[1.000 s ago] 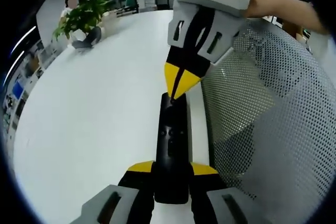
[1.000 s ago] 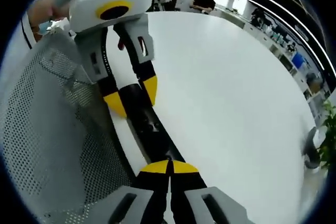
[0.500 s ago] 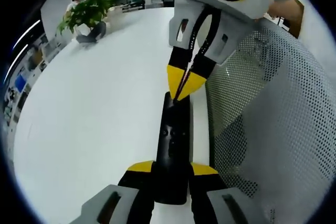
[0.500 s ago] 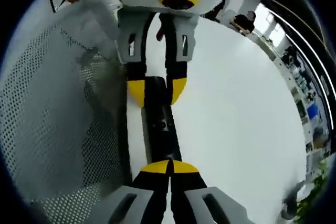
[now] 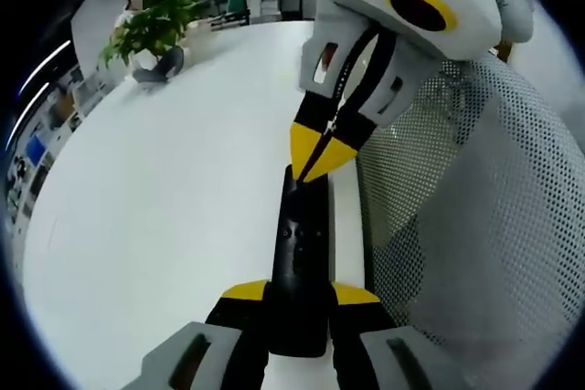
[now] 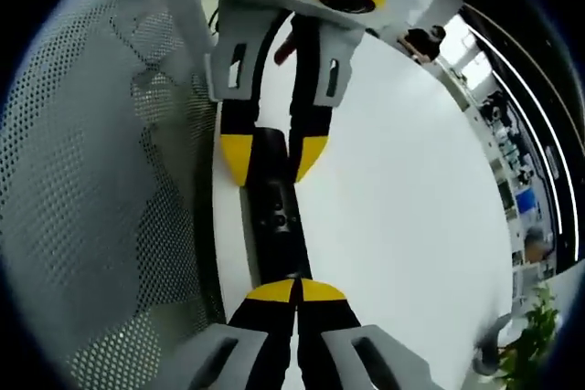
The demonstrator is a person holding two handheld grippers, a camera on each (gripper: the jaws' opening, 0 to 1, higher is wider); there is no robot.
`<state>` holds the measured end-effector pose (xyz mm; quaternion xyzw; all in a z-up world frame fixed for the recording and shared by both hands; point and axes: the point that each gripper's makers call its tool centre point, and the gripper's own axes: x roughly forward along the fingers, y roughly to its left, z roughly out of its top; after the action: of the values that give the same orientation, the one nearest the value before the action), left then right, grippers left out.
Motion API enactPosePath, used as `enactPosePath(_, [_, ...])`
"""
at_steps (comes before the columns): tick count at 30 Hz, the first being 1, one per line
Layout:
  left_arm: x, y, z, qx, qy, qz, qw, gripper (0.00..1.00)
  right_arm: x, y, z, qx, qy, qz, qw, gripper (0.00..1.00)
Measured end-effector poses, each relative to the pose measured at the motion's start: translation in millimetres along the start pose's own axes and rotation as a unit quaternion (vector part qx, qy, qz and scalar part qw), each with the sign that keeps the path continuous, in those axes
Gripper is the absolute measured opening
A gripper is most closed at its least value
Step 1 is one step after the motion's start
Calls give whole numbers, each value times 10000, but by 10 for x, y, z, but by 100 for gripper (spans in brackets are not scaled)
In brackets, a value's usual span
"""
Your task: Press the specified remote control buttons in sequence, fully releasing each button before pressing the next.
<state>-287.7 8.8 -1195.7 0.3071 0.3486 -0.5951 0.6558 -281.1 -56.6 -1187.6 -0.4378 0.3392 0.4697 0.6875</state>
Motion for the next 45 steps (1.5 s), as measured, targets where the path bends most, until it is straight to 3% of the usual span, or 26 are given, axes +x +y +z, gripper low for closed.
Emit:
enactPosePath(3, [4, 2, 13, 27, -49, -2, 10000, 24, -9, -21, -1, 553, -164, 107, 9983, 0])
enactPosePath(6, [8, 5, 16, 62, -10, -41, 10000, 24, -24, -39, -17, 1291, -427, 177, 9906, 0])
enactPosePath(8, [8, 4, 12, 79, 26, -72, 9999, 25, -53, 35, -13, 1720, -532, 515, 9823, 0])
enactPosePath(12, [4, 2, 7, 90, 57, -83, 9999, 25, -106, 76, 43, 1962, -723, 809, 9745, 0])
enactPosePath(19, [-5, 3, -2, 4, -20, -65, 10000, 25, -52, 102, 146, 1414, -657, 978, 9829, 0])
enactPosePath(30, [-10, -3, -11, -86, -30, 29, 10000, 24, 13, 106, 145, 480, -299, 1093, 9924, 0])
enactPosePath(36, [-8, -16, -10, 105, 21, -21, 9999, 24, 38, 125, 147, -650, -89, 1004, 9928, 0])
enactPosePath(41, [5, -26, -2, 181, 179, -28, 9997, 24, 37, 126, 137, -625, -90, 1003, 9930, 0])
enactPosePath(45, [2, -28, -16, 143, 184, -20, 9997, 24, 9, 124, 152, 386, -592, 1096, 9915, 0])
